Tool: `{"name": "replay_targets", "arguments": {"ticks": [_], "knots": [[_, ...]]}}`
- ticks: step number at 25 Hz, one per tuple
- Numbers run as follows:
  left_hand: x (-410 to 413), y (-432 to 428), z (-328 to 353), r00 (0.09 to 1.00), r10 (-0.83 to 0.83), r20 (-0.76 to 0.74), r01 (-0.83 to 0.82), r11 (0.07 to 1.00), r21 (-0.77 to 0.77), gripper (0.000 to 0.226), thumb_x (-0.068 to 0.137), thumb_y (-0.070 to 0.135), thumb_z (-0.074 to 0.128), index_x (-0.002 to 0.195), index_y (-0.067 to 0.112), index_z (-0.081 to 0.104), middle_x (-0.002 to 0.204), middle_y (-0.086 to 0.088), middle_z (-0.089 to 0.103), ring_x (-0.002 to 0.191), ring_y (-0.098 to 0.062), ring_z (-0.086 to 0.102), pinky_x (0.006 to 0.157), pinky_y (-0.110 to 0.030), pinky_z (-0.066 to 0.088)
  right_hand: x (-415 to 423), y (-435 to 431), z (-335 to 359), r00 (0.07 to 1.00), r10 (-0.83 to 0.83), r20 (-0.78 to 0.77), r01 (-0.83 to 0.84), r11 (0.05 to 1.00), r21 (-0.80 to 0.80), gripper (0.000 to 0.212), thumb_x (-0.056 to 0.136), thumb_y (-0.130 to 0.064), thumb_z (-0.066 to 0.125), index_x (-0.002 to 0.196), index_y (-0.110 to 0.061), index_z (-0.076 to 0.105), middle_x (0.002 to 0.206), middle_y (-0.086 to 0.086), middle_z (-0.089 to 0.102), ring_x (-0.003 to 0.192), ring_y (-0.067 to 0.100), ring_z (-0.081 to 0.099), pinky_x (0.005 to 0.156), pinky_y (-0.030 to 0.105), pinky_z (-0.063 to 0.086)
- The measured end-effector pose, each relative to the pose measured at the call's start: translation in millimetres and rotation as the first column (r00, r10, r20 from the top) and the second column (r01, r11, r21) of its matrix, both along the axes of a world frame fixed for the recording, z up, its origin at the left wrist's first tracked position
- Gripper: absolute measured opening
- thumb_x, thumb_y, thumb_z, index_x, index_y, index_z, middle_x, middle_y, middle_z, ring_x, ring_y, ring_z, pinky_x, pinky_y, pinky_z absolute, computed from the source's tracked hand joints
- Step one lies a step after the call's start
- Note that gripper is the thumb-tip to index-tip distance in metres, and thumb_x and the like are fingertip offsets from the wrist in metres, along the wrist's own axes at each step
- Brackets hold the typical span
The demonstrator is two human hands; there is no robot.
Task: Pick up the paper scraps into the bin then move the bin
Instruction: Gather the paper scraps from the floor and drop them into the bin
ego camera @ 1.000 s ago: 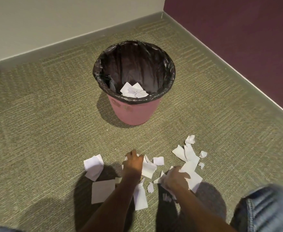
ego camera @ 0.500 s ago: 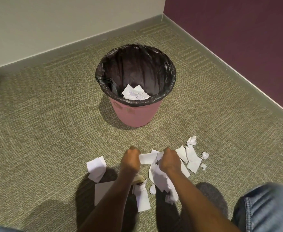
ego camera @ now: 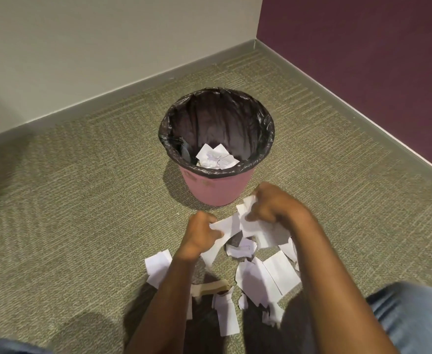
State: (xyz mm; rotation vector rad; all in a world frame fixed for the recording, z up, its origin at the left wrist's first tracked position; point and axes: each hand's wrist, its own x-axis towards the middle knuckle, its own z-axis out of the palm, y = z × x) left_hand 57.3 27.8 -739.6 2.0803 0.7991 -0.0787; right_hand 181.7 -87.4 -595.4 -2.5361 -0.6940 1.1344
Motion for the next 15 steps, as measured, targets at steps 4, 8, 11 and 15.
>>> {"name": "replay_targets", "arguments": {"ticks": [4,8,11,15], "knots": [[-4.9,26.2,67.0,1.000,0.002,0.018,0.001,0.988,-0.158,0.018,0.070,0.007,0.083,0.086,0.011,0.078,0.078,0.006,0.074,0.058,-0.001,0.064,0.054,-0.018,0.053,15.2,10.3,50.3,0.934,-0.296,-0.201,0.354,0.842,0.407,0.017,0.086,-0.006,0.072,0.085,-0.020,0.062,0.086,0.004,0.067,0.073,0.018,0.064,0.059,0.030,0.051],[-11.3,60.0,143.6,0.965,-0.263,0.005,0.263,0.963,-0.067,0.020,0.070,0.012,0.084,0.087,0.021,0.078,0.089,0.014,0.074,0.083,-0.012,0.071,0.075,-0.031,0.057,43.9,33.1,53.9,0.800,-0.509,-0.318,0.584,0.536,0.610,0.011,0.090,-0.008,0.069,0.093,-0.018,0.063,0.084,0.004,0.070,0.066,0.016,0.067,0.049,0.022,0.051],[-13.8,77.5,180.7,0.979,-0.192,0.067,0.193,0.981,-0.004,0.025,0.070,0.009,0.082,0.093,0.015,0.077,0.098,0.009,0.073,0.085,-0.008,0.069,0.073,-0.025,0.055,59.2,53.1,39.7,0.770,-0.490,-0.409,0.637,0.551,0.540,0.012,0.093,-0.016,0.067,0.096,-0.008,0.059,0.087,0.012,0.068,0.067,0.024,0.071,0.045,0.025,0.055],[-2.8,90.0,197.3,0.978,-0.039,0.207,0.032,0.999,0.036,0.025,0.072,0.009,0.081,0.093,0.020,0.074,0.098,0.004,0.072,0.081,-0.005,0.066,0.066,-0.022,0.049,69.3,62.2,30.8,0.792,-0.455,-0.407,0.610,0.597,0.520,0.015,0.096,-0.015,0.061,0.088,-0.003,0.057,0.096,0.017,0.060,0.076,0.035,0.072,0.060,0.040,0.061]]}}
